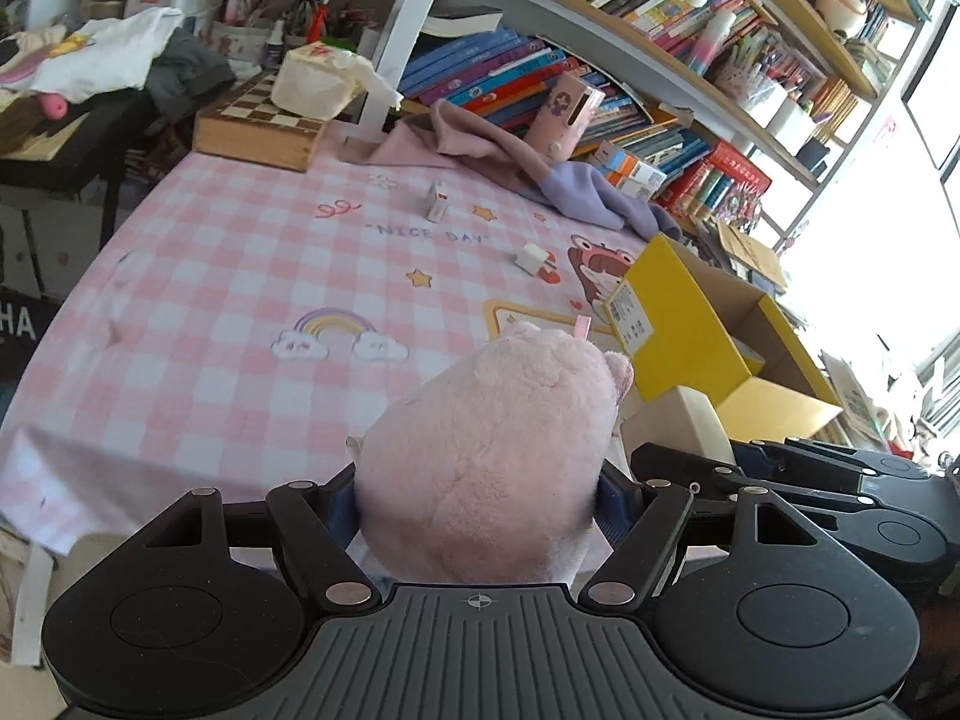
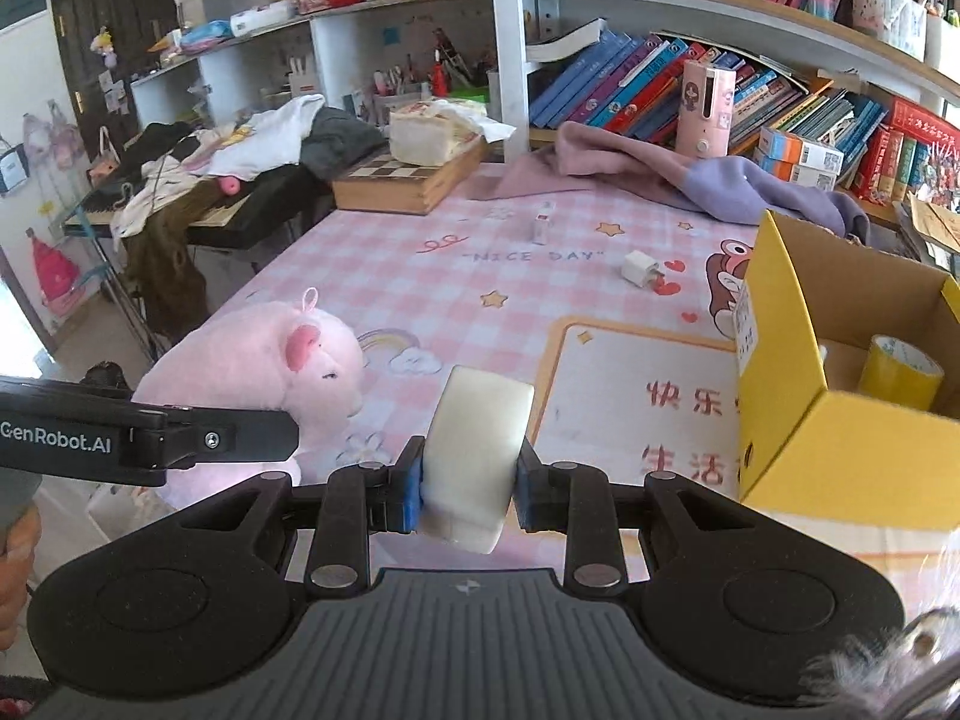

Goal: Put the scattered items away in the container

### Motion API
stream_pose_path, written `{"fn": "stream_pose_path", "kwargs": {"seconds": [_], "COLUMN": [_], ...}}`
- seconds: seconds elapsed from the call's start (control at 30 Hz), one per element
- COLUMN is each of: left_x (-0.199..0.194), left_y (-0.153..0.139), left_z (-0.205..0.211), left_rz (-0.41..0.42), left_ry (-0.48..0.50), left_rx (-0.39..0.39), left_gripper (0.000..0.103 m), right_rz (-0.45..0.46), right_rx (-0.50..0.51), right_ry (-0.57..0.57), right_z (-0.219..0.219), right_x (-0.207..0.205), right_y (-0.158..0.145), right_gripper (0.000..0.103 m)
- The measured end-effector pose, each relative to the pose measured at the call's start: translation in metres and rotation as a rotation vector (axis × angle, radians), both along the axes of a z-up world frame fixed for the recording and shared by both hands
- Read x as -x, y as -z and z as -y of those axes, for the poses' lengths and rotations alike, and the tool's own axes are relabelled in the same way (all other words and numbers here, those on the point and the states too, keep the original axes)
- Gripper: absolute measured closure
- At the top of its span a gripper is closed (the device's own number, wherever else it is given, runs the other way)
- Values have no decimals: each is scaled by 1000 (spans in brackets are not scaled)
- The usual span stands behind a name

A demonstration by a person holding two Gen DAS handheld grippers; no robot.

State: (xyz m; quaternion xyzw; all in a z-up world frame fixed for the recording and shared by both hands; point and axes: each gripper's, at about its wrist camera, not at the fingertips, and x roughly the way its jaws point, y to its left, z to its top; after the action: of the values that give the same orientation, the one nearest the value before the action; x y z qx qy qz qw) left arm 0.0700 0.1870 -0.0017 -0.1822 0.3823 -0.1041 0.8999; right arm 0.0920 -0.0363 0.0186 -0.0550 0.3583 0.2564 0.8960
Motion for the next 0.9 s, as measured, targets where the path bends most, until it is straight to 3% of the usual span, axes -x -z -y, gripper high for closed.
{"fn": "stream_pose_path", "kwargs": {"seconds": [0.23,0.43,0.67,0.9], "left_x": [30,42,44,38], "left_y": [4,7,12,14], "left_z": [-9,-1,21,56], "left_rz": [-20,-22,-34,-54], "left_ry": [-29,1,79,180], "left_rx": [82,111,147,121], "left_gripper": [29,29,29,29], "right_rz": [11,-13,-58,-86], "right_rx": [13,28,43,34], "right_ry": [-9,-2,112,237], "right_z": [2,11,44,82], "right_x": [34,52,67,81], "right_y": [-8,-7,-2,5], "right_gripper": [77,77,77,77]}}
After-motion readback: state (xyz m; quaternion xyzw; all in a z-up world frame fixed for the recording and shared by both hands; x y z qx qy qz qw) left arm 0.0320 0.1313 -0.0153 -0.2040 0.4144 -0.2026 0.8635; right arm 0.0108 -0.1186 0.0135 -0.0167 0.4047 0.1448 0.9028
